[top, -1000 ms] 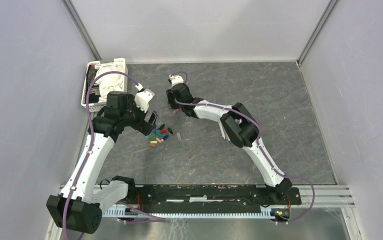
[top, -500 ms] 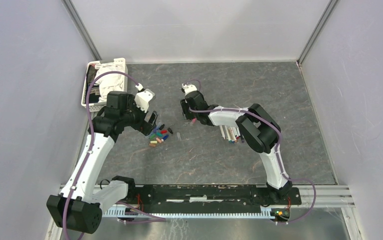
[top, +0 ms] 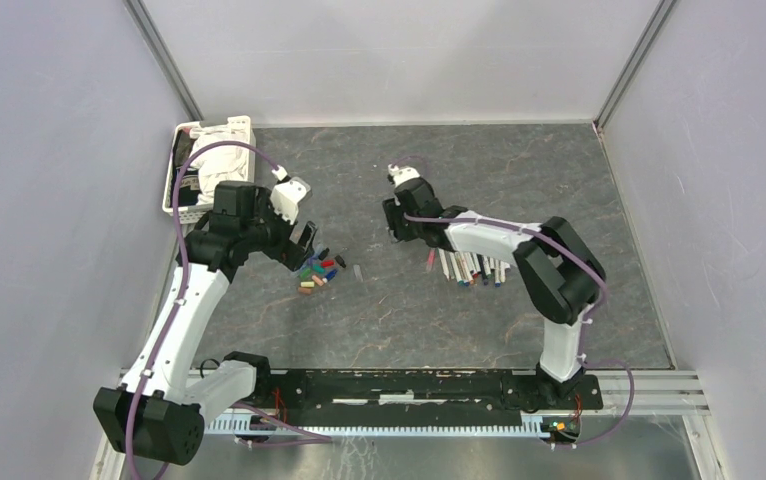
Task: Open the pen caps
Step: Move the pen to the center of the board, then pick up the pen from the center of the board, then open the pen cap from the pen, then place the pen cap at the center of the board.
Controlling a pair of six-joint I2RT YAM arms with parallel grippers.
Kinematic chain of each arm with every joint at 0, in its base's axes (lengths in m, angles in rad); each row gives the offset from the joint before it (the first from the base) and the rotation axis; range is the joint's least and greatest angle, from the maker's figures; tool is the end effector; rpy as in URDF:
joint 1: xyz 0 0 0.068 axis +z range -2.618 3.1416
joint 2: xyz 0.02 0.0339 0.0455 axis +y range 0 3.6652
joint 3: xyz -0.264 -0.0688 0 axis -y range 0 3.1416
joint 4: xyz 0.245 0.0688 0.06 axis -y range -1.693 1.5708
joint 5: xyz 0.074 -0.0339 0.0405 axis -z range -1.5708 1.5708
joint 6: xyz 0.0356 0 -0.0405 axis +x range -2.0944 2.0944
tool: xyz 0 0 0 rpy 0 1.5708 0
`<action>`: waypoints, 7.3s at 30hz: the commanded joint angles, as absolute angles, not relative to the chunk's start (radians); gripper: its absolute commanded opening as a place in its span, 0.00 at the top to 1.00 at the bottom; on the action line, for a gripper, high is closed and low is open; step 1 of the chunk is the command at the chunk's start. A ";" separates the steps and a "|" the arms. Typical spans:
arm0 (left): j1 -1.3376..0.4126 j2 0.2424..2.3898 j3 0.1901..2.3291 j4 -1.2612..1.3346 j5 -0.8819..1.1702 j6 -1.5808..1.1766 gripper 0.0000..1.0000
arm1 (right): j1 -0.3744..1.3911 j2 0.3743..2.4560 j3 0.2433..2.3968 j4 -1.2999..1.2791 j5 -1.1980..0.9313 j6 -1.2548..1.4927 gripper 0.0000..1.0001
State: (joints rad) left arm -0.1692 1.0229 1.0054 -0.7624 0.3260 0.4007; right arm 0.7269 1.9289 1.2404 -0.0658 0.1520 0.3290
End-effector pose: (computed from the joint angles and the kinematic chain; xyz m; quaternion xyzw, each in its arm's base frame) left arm 0.2002 -0.0458 0.3188 0.3160 0.8563 -0.1049 0.3949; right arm 0.3170 0.2747 0.1766 -0.1513 0.9031 0.1392 0.3771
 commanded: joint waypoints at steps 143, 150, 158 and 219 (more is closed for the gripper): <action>-0.433 0.928 1.031 -1.224 0.232 1.625 0.98 | 0.912 1.819 1.340 0.190 -0.862 0.788 0.35; -0.455 0.947 1.046 -1.193 0.215 1.603 0.98 | 0.940 1.884 1.351 0.182 -0.871 0.791 0.40; -0.467 0.938 1.040 -1.165 0.194 1.604 0.98 | 0.944 1.910 1.347 0.217 -0.872 0.817 0.73; -0.492 1.736 1.172 -0.683 0.216 0.744 0.79 | 0.544 1.160 0.532 0.069 -0.040 0.520 1.00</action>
State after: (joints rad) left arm -0.4866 1.7370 1.2060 -0.7536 0.1936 0.8185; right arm 0.5472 1.1324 0.5259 -0.0563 -0.1089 0.4919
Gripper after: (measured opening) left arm 0.199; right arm 0.070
